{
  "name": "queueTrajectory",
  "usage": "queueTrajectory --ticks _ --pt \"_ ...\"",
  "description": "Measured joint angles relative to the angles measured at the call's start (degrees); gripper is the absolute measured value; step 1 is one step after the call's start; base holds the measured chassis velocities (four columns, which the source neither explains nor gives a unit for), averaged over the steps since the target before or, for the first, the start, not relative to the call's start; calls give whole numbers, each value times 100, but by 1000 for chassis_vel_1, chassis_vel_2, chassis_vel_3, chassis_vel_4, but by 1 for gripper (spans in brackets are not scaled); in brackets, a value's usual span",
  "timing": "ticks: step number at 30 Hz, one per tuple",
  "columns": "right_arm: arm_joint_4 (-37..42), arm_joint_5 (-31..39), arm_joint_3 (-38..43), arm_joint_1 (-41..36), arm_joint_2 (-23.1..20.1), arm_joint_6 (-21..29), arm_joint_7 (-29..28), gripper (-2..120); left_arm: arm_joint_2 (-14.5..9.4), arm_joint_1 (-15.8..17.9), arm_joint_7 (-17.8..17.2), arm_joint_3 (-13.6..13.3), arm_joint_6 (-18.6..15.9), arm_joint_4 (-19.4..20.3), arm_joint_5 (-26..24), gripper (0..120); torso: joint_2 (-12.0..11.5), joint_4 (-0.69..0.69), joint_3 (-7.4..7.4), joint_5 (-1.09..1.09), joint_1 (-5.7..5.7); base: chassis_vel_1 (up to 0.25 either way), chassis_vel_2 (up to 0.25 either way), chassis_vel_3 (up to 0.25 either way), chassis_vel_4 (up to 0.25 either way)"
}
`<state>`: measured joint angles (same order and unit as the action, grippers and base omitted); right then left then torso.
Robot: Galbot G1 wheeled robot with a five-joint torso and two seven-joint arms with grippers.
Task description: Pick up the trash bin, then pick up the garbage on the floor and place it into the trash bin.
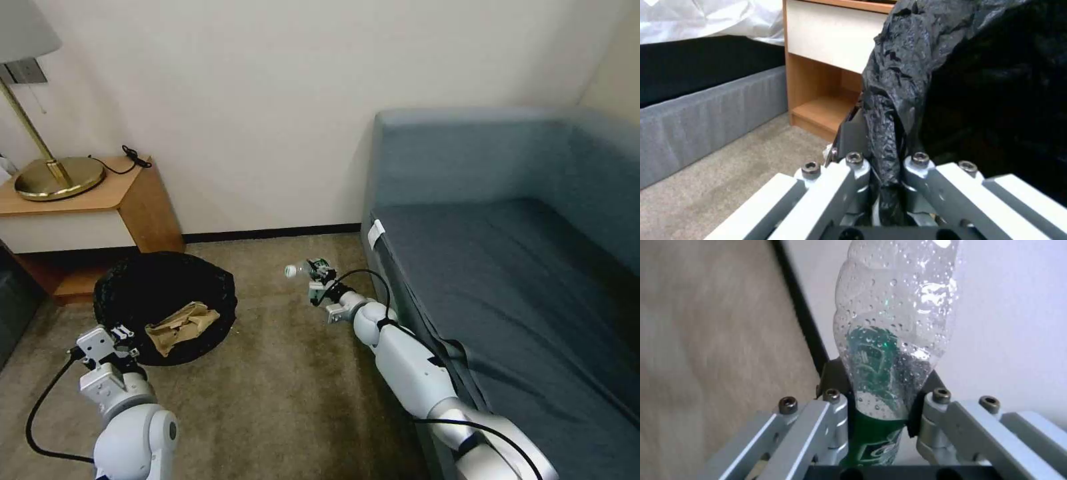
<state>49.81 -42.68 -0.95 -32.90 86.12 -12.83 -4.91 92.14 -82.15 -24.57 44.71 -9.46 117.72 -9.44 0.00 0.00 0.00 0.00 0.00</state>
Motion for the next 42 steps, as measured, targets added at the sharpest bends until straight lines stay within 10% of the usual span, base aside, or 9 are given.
queueTrajectory --ticks 17,42 --pt "2487 4522 -585 -548 -82 1514 -629 19 0 62 9 -29 19 -196 45 4 0 0 0 -1 0 0 0 0 0" --pt "4406 5665 -1838 -773 70 2379 -1020 19 0 139 4 -32 14 -308 6 4 0 0 0 -1 0 0 0 0 0"
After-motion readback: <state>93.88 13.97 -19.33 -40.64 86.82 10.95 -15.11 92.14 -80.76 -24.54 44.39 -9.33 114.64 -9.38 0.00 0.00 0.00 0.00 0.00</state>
